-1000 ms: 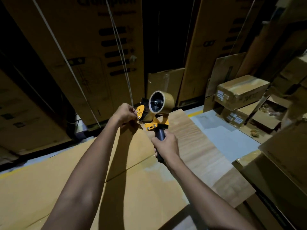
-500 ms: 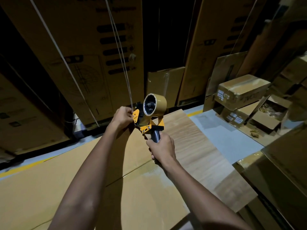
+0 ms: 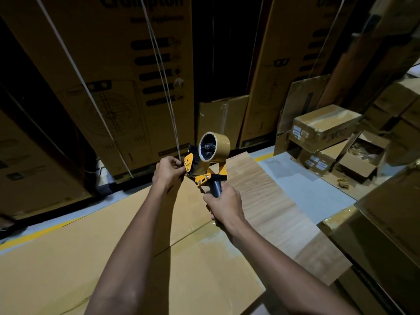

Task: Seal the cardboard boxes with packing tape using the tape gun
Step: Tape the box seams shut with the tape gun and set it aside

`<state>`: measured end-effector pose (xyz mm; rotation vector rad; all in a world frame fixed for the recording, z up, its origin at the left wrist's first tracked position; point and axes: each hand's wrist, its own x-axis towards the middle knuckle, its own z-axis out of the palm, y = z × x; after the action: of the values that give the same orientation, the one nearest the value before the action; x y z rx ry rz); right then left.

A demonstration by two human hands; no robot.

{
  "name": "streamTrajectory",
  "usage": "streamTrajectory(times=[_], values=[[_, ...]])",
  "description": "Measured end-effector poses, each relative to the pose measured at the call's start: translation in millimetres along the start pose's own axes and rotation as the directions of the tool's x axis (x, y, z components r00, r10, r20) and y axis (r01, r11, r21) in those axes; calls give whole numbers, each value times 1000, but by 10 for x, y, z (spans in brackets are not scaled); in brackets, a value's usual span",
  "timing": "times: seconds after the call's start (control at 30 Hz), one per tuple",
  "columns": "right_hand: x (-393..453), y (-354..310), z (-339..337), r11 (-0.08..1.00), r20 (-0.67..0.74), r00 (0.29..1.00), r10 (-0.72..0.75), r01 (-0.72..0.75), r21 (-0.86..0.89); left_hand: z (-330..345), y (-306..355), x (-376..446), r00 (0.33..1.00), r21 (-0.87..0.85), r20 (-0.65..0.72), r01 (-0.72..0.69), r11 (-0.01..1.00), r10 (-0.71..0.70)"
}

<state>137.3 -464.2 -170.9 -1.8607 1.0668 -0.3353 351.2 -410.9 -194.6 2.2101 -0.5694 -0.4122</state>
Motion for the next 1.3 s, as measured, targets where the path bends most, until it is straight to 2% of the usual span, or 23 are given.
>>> streamTrajectory(times=[0.1, 0.23, 0.4, 0.5, 0.7, 0.8, 1.0, 1.2, 1.3], values=[[12, -1, 8, 1000, 2, 1000, -3, 3, -4, 48, -3, -114, 995, 78, -97, -5, 997, 13], [-30, -14, -82, 997, 24, 999, 36, -37, 63, 40, 22, -161, 993, 98, -105, -36, 995, 46], [-137, 54, -148, 998, 49, 999, 14, -17, 67, 53, 4, -187, 990, 145, -94, -91, 985, 105], [-200, 108, -197, 997, 48, 999, 23, -27, 77, 51, -27, -147, 989, 138, -85, -105, 985, 117], [-147, 168, -216, 964, 22, 997, 72, -75, 255, 67, -82, -93, 990, 19, -1, -143, 989, 143], [-148, 141, -164, 954, 10, 999, 37, -39, 297, -6, -77, -145, 996, -146, -1, -91, 985, 92], [-80, 84, -71, 942, 10, 1000, 17, -20, 336, -85, -1, -174, 999, -285, 40, 23, 958, -12], [9, 5, -34, 927, -19, 1000, 7, 1, 375, -95, -6, -110, 991, -323, 120, 101, 941, -65], [76, -59, 10, 934, -29, 999, -13, 22, 356, -85, 24, -107, 977, -259, 199, 128, 957, -77]])
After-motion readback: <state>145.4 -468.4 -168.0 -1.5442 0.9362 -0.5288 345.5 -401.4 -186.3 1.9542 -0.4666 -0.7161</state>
